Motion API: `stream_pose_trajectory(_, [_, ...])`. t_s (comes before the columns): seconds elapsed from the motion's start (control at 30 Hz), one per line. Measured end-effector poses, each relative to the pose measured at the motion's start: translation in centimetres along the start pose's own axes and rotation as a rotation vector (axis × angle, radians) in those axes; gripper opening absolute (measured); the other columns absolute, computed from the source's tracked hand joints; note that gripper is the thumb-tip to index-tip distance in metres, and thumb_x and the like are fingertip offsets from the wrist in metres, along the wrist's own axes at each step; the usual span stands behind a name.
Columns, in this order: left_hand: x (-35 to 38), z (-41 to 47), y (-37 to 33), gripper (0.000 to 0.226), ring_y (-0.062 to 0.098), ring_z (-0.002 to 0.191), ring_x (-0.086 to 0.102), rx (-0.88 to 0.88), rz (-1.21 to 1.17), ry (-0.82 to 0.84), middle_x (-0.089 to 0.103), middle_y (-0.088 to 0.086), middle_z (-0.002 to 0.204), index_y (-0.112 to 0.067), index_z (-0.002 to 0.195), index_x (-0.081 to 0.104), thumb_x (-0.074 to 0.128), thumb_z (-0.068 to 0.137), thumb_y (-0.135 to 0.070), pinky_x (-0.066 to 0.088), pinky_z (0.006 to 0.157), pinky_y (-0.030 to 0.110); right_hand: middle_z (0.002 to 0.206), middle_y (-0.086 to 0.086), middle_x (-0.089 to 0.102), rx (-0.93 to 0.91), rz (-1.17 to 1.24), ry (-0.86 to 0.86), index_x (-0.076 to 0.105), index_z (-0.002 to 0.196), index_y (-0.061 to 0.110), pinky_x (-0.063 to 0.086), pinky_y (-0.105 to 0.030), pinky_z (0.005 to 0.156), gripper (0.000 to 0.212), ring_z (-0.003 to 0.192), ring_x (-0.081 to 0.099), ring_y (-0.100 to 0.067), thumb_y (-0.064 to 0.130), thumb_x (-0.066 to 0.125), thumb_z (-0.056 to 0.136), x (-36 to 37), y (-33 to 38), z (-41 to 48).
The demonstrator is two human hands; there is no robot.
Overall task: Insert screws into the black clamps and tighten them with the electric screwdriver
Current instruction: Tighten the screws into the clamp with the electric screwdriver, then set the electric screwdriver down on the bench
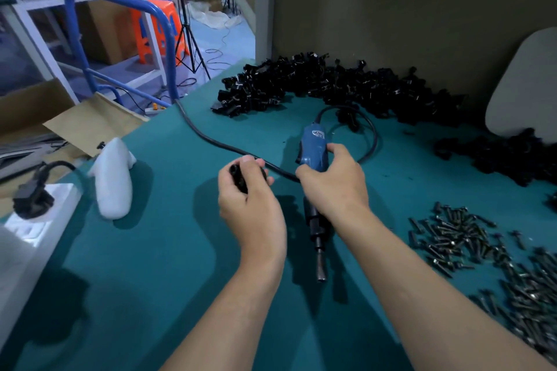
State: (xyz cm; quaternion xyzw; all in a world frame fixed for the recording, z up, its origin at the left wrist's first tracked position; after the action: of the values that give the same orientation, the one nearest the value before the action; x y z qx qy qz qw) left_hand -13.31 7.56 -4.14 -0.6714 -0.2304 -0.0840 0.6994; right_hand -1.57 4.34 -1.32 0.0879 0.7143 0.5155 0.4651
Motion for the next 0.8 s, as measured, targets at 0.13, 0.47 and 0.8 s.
stream_pose_trajectory(0.13, [0.0,0.2,0.1,0.021,0.01,0.07,0.064,-0.015,0.012,0.013,0.07,-0.012,0.074,-0.015,0.087,0.063,0.051,0.102,-0.021,0.055,0.078,0.031,0.107,0.001,0.037,-0.067,-0.128,-0.041,0.046,0.143,0.031,0.035,-0.029,0.074,0.059,0.078,0.046,-0.011,0.032,0.063,0.087,0.4,0.0,-0.6])
stream_pose_trajectory(0.47, [0.9,-0.7,-0.4,0.029,0.016,0.078,0.067,-0.17,-0.124,0.234,0.075,0.003,0.086,-0.013,0.082,0.068,0.047,0.102,-0.013,0.057,0.082,0.029,0.118,0.0,0.044,-0.085,-0.131,-0.088,0.05,0.143,0.029,0.046,-0.037,0.098,0.054,0.118,0.052,-0.024,0.038,0.064,0.092,-1.2,-0.1,-2.3])
stream_pose_trajectory(0.8, [1.9,-6.2,-2.5,0.028,0.028,0.113,0.071,-0.115,-0.018,0.652,0.078,0.008,0.111,-0.02,0.09,0.076,0.05,0.095,-0.027,0.053,0.103,0.053,0.07,0.0,0.07,0.273,0.917,0.181,0.074,0.098,0.006,0.062,-0.025,0.072,0.007,0.051,0.06,-0.005,0.009,0.069,0.095,-6.4,-0.6,-8.4])
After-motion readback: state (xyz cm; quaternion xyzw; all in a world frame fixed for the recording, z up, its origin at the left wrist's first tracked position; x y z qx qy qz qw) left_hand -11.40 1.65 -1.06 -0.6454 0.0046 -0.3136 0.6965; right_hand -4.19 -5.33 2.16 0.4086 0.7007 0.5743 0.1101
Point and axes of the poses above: each hand's wrist, its own z-axis towards the middle knuckle, its own x-axis out of the palm, y = z × x, the point moved 3 cm from there along z, towards the middle knuckle
